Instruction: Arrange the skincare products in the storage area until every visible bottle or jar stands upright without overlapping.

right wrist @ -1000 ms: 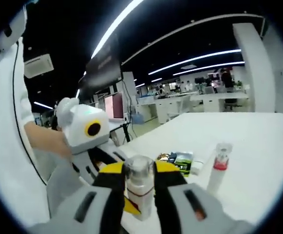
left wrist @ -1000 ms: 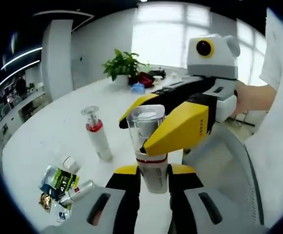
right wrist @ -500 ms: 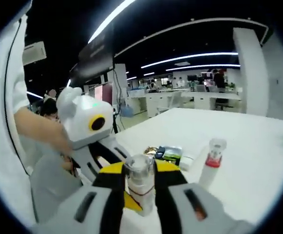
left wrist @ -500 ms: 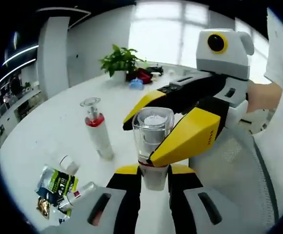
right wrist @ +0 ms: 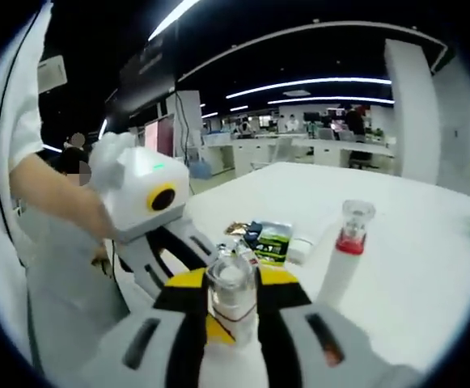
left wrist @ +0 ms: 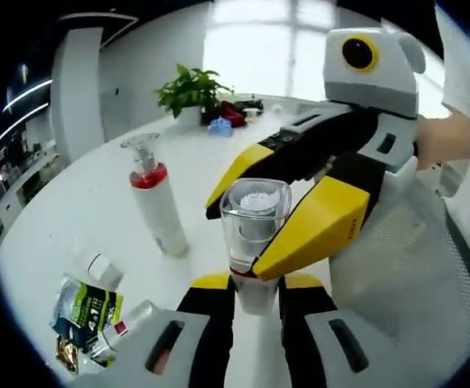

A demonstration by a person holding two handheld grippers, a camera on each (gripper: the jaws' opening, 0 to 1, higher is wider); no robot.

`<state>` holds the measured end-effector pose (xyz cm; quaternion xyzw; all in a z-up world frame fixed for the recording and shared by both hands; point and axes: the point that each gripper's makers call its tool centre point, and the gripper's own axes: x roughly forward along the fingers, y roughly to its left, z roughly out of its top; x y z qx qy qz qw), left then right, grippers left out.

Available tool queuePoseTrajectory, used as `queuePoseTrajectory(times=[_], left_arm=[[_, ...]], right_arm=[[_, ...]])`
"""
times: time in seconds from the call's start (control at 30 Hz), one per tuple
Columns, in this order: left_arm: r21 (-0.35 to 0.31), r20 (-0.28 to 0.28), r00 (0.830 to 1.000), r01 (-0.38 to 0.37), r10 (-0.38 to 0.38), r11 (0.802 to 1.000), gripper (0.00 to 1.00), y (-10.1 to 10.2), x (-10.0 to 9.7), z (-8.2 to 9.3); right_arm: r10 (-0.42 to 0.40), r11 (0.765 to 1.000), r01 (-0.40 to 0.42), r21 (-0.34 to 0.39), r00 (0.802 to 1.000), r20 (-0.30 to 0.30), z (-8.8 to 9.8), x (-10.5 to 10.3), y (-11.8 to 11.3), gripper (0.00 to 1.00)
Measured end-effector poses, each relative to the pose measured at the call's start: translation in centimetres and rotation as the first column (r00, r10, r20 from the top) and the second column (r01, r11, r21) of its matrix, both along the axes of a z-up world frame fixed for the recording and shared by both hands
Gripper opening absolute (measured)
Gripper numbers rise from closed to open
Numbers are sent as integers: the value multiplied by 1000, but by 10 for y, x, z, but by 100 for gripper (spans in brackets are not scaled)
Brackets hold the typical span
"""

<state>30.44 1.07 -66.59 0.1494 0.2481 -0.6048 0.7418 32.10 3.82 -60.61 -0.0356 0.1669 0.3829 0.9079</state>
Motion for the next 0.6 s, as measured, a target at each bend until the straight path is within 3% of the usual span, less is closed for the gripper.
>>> queuePoseTrajectory(times=[0.6], left_arm=[[31,39,999,14,-15,999,17,4,10,-26]], right_arm=[[-24,999,23,-35,999,-23,-27,8,1,22]])
